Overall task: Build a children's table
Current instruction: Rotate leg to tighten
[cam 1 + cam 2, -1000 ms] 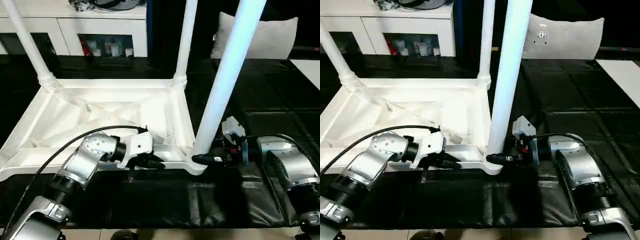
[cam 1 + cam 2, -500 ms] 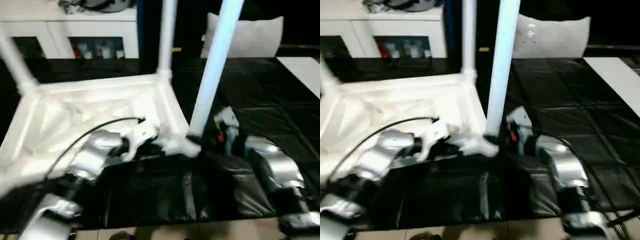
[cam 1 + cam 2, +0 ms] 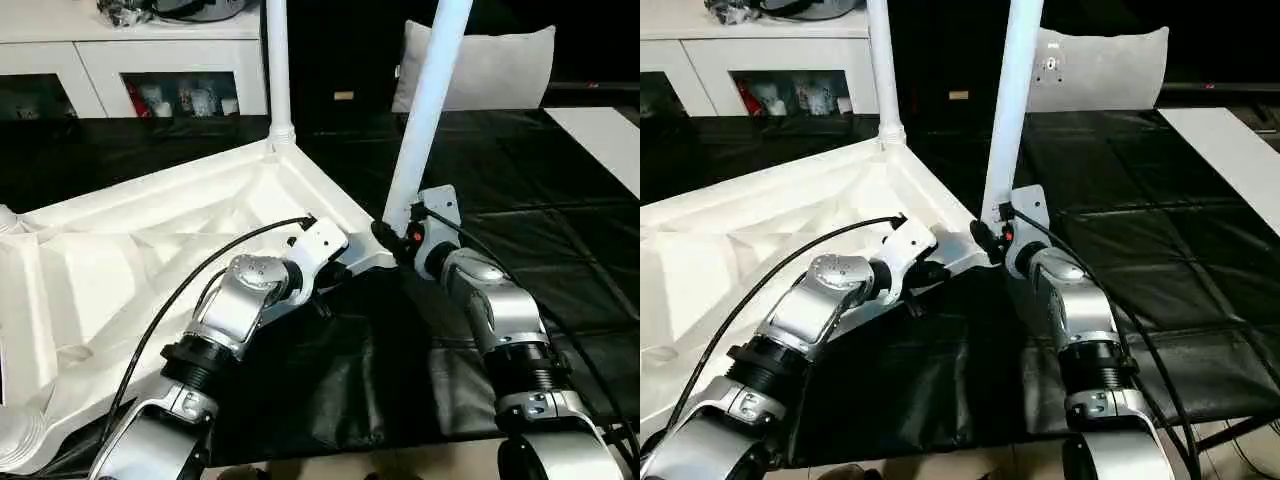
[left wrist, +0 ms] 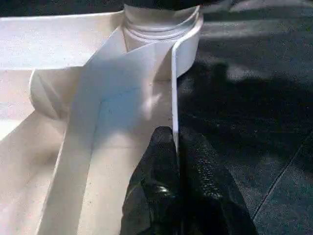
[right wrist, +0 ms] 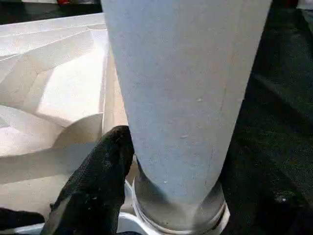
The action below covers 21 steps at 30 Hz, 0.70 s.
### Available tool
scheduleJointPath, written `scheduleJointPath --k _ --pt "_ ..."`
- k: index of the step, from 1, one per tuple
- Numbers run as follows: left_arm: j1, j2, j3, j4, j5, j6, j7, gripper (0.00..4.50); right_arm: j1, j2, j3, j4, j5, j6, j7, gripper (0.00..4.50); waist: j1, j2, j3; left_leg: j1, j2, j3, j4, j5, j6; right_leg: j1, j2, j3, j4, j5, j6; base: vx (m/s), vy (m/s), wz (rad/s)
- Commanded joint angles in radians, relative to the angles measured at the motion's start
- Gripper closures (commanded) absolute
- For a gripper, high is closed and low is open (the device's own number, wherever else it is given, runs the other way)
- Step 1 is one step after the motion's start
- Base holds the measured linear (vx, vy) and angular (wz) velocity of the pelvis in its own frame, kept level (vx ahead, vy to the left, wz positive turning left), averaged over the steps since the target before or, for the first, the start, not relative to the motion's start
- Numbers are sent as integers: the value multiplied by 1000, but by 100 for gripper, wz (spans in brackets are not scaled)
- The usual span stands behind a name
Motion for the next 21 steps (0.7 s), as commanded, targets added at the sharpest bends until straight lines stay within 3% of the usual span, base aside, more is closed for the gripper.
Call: scheduleJointPath --k 1,4,7,9,14,17,18,21 --pt "4 -8 -37 -21 -27 -62 -52 450 4 16 65 -17 51 -10 96 130 7 -11 -52 14 47 -20 -76 -207 48 44 -68 40 -85 -210 -195 0 0 0" --pt "9 23 -40 -16 -24 -95 -80 450 16 -21 69 -26 49 -37 148 102 9 -10 -55 12 46 -19 -72 -170 58 47 -68 40 -80 -155 -205 0 0 0" --pt "24 91 -38 -14 -34 -152 -160 450 44 -117 74 -47 38 -113 274 89 13 -10 -57 12 49 -17 -67 -132 85 48 -66 38 -70 -69 -227 0 0 0" --pt "34 120 -42 -22 -45 -186 -210 450 52 -155 77 -53 39 -138 327 58 15 -10 -58 12 49 -16 -66 -125 94 50 -67 38 -68 -53 -241 0 0 0" --pt "62 190 -57 -55 -77 -257 -337 450 75 -245 106 -66 63 -182 508 58 22 -7 -56 18 55 -16 -68 -158 96 47 -67 37 -69 -89 -250 0 0 0" --pt "70 221 -63 -65 -90 -274 -387 450 85 -280 113 -71 88 -193 594 58 29 -9 -54 18 57 -14 -70 -168 91 46 -67 39 -69 -102 -255 0 0 0" --pt "73 239 -58 -69 -104 -291 -419 450 96 -313 119 -78 113 -200 674 58 31 -17 -55 18 56 -13 -69 -171 91 47 -67 38 -69 -110 -255 0 0 0" --pt "77 256 -58 -72 -116 -312 -456 450 104 -342 122 -86 139 -187 752 58 41 -15 -54 17 58 -12 -67 -167 93 46 -68 38 -67 -121 -252 0 0 0"
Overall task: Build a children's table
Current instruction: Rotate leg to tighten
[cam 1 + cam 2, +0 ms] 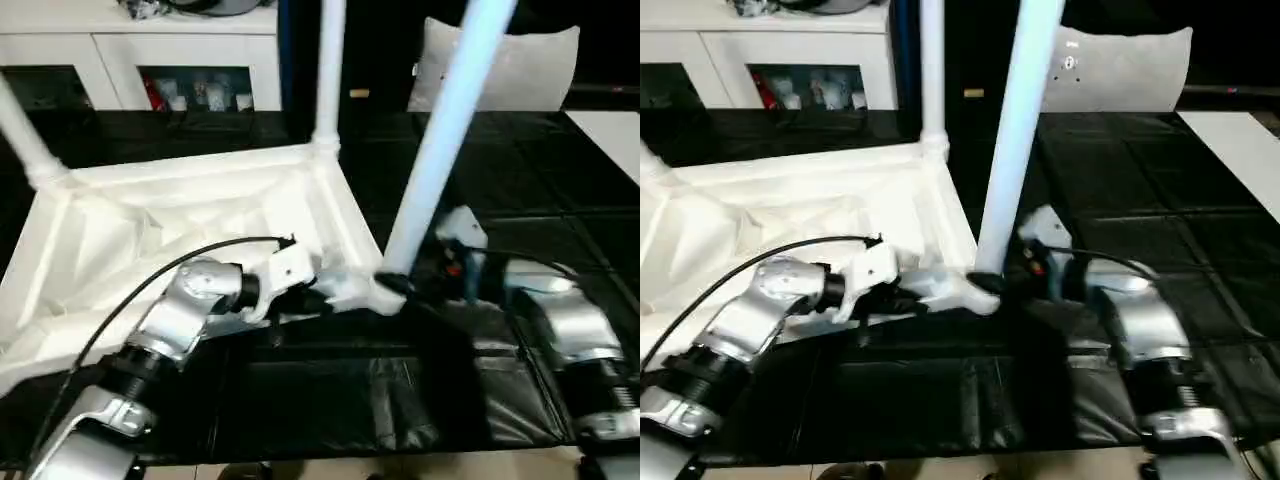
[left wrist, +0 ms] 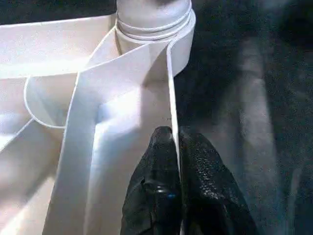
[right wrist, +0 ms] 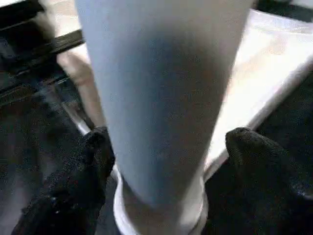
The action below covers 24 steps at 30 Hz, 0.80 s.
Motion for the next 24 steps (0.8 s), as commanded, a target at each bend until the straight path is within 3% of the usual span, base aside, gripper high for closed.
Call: scheduleJointPath --k 1,9,21,24 --pt "3 6 -14 -26 -23 -35 -49 450 8 -14 5 -23 26 4 55 73 1 -12 -57 20 57 -13 -66 -163 91 47 -69 40 -67 -120 -255 0 0 0" --pt "23 59 -35 -51 -52 -77 -161 450 20 -68 42 -15 41 -2 180 138 9 -12 -59 20 58 -12 -64 -151 97 45 -69 38 -64 -114 -265 0 0 0" --pt "26 63 -39 -44 -50 -93 -167 450 16 -43 59 -4 42 -16 196 247 12 -17 -61 20 57 -12 -62 -145 88 46 -70 38 -62 -124 -260 0 0 0" --pt "28 62 -41 -46 -50 -92 -167 450 19 -38 62 -9 48 -12 199 257 12 -16 -61 20 56 -12 -62 -144 87 46 -69 38 -62 -123 -260 0 0 0"
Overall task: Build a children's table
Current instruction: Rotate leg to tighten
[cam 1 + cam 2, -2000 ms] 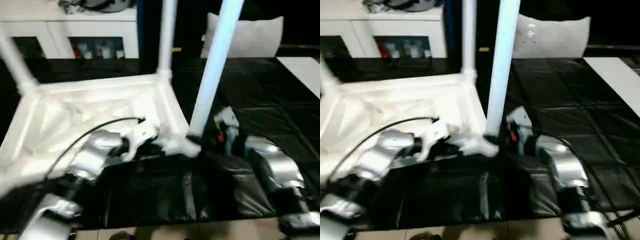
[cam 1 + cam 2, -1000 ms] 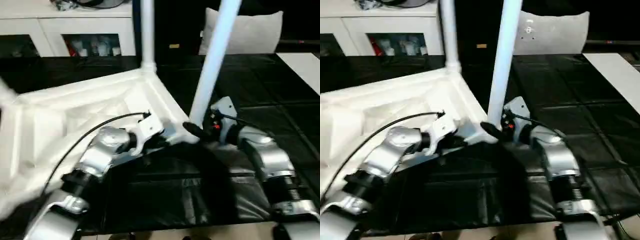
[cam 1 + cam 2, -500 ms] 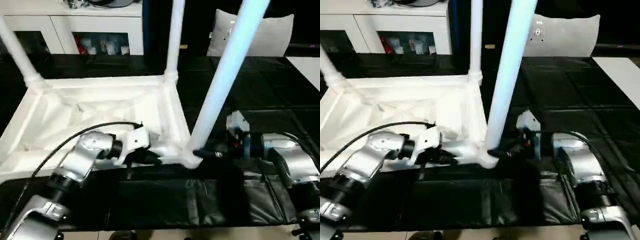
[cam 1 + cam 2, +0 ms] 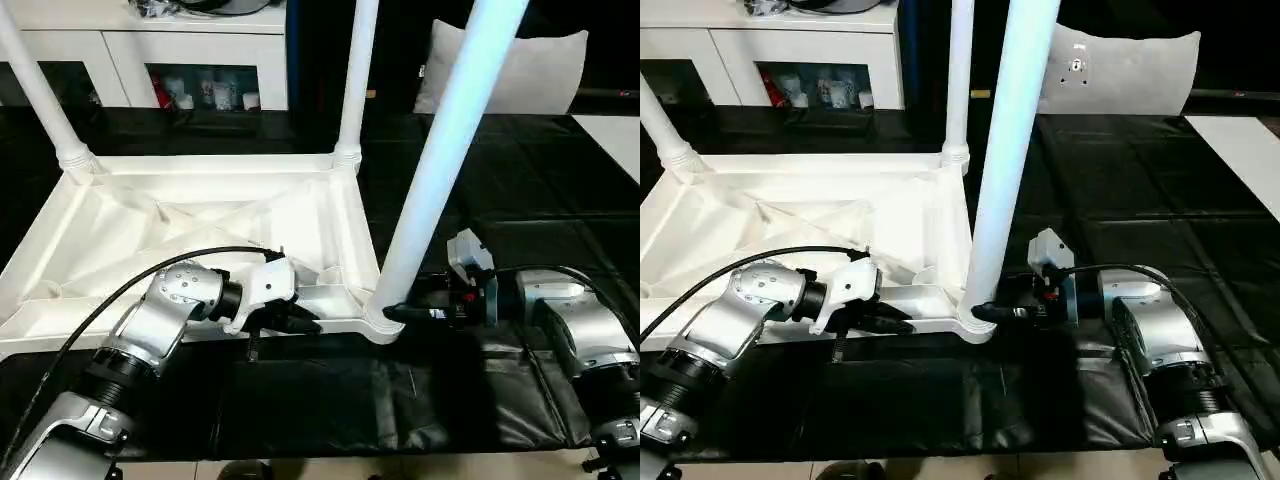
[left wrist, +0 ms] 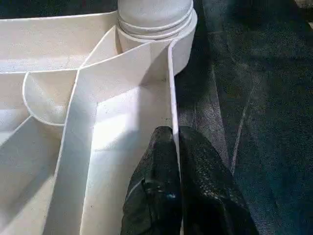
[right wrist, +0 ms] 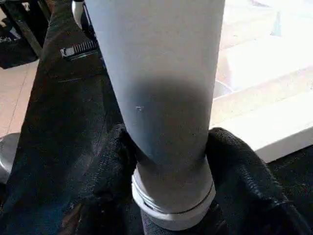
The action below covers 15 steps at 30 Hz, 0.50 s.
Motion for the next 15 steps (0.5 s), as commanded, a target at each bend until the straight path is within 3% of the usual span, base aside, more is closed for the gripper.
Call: scheduleJointPath --k 1,9,11,13,15 --pt "3 -7 -32 -32 -12 -24 -43 450 2 9 7 -12 12 -5 5 257 1 -13 -63 19 55 -13 -64 -143 87 47 -69 38 -64 -121 -260 0 0 0" --pt "21 -49 -25 -57 -5 44 46 450 49 58 -6 -90 42 78 -88 261 3 -12 -65 20 56 -13 -65 -140 88 47 -68 37 -63 -110 -261 0 0 0" --pt "20 -71 -21 -66 1 74 86 450 48 85 -8 -93 21 96 -159 261 -4 -12 -59 22 55 -14 -69 -170 68 42 -67 39 -71 -167 -254 0 0 0" --pt "14 -139 -24 -87 14 155 177 450 20 198 -38 -68 -7 141 -372 261 -14 -11 -57 23 53 -17 -74 -212 25 40 -72 42 -79 -268 -230 0 0 0" --pt "3 -176 -25 -86 25 182 224 450 8 242 -42 -62 -10 158 -433 261 -22 -13 -58 20 50 -23 -79 -231 7 45 -74 39 -84 -327 -194 0 0 0"
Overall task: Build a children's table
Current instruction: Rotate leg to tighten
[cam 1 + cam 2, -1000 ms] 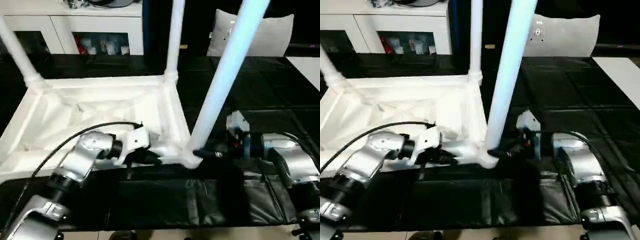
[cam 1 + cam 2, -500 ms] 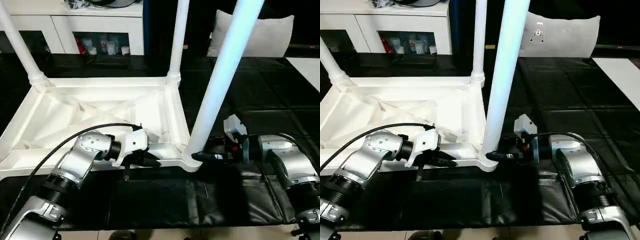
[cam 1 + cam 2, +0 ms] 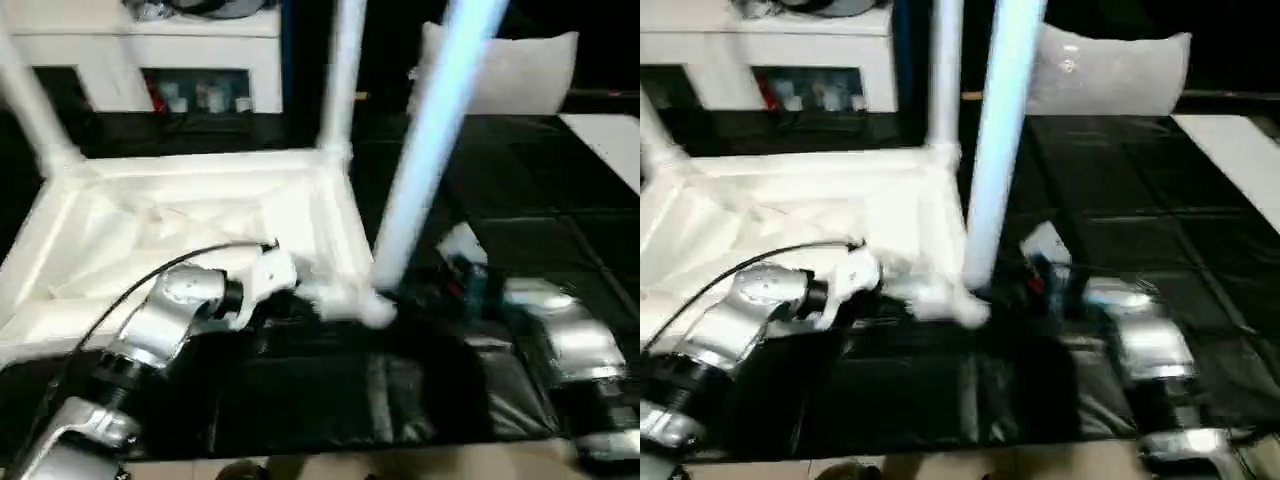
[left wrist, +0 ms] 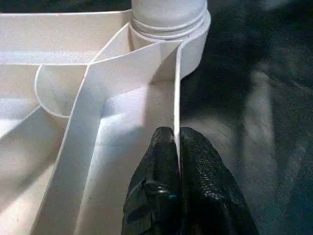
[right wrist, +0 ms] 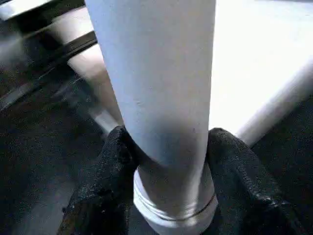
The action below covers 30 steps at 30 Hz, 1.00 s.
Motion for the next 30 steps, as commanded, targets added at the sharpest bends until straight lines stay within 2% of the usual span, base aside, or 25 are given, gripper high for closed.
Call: scheduleJointPath --k 1,2,5,6,7,9,10,11,13,17,20,21,22,26,29,30 --pt "-8 -98 -69 -54 -24 23 34 450 -39 69 46 0 4 36 -72 262 -2 -10 -56 21 51 -22 -81 -245 5 37 -70 40 -88 -325 -189 0 0 0" --pt "-20 -127 -67 -47 -14 47 75 450 -46 94 54 4 -12 43 -110 262 -5 -15 -59 20 50 -22 -79 -242 6 40 -69 40 -87 -315 -191 0 0 0" --pt "-46 -192 -60 -26 0 93 159 450 -65 151 56 20 -40 75 -212 262 -9 -12 -59 18 48 -22 -78 -225 12 40 -70 41 -88 -308 -187 0 0 0" --pt "-77 -252 -58 13 26 120 244 450 -91 205 45 55 -77 103 -346 262 -9 -9 -63 19 47 -21 -75 -220 13 40 -69 41 -88 -299 -187 0 0 0" --pt "-85 -267 -58 23 32 126 265 450 -98 219 41 64 -86 109 -379 262 -14 -10 -59 19 45 -18 -77 -218 10 34 -65 43 -90 -297 -188 0 0 0" --pt "-102 -299 -62 46 57 139 315 450 -108 246 33 81 -94 106 -438 262 -13 -9 -63 21 44 -23 -77 -223 -5 39 -69 40 -90 -315 -182 0 0 0" --pt "-105 -303 -66 50 63 140 323 450 -108 248 33 82 -90 95 -435 262 -11 -11 -65 18 46 -21 -75 -210 7 41 -68 41 -89 -266 -181 0 0 0" --pt "-105 -303 -66 50 63 140 323 450 -108 248 33 82 -90 95 -435 206 -9 -10 -65 18 45 -20 -74 -205 13 41 -68 42 -89 -248 -182 0 0 0" --pt "-104 -300 -76 41 88 143 328 450 -100 263 13 60 -76 84 -433 193 -9 -9 -69 14 44 -20 -72 -186 29 44 -68 42 -85 -205 -188 0 0 0" --pt "-98 -285 -70 33 87 141 321 450 -87 243 18 46 -82 54 -405 147 -7 -5 -69 15 46 -20 -73 -185 36 45 -66 39 -83 -186 -199 0 0 0" --pt "-95 -266 -58 35 89 124 310 450 -76 211 17 46 -103 14 -388 128 -6 -6 -69 15 46 -20 -72 -189 37 46 -68 40 -83 -178 -202 0 0 0" --pt "-90 -249 -51 34 83 104 289 450 -73 182 11 48 -105 -7 -371 128 -3 -7 -71 13 45 -20 -70 -178 42 50 -68 39 -81 -162 -204 0 0 0" --pt "-86 -236 -48 31 78 97 275 450 -71 162 9 47 -99 -19 -346 106 -3 -6 -70 13 46 -19 -69 -165 50 48 -67 40 -79 -139 -209 0 0 0" --pt "-73 -188 -44 27 69 66 219 450 -66 94 -5 35 -83 -44 -259 88 1 -7 -73 11 46 -18 -65 -138 74 52 -68 38 -73 -89 -225 0 0 0" --pt "-62 -137 -44 26 58 17 149 450 -62 15 -5 23 -69 -58 -141 56 2 -7 -73 12 46 -18 -64 -133 84 52 -67 37 -71 -75 -237 0 0 0" --pt "-62 -137 -44 26 58 17 149 450 -62 15 -5 23 -69 -58 -141 56 2 -7 -74 12 47 -17 -62 -133 91 53 -67 38 -69 -64 -244 0 0 0"
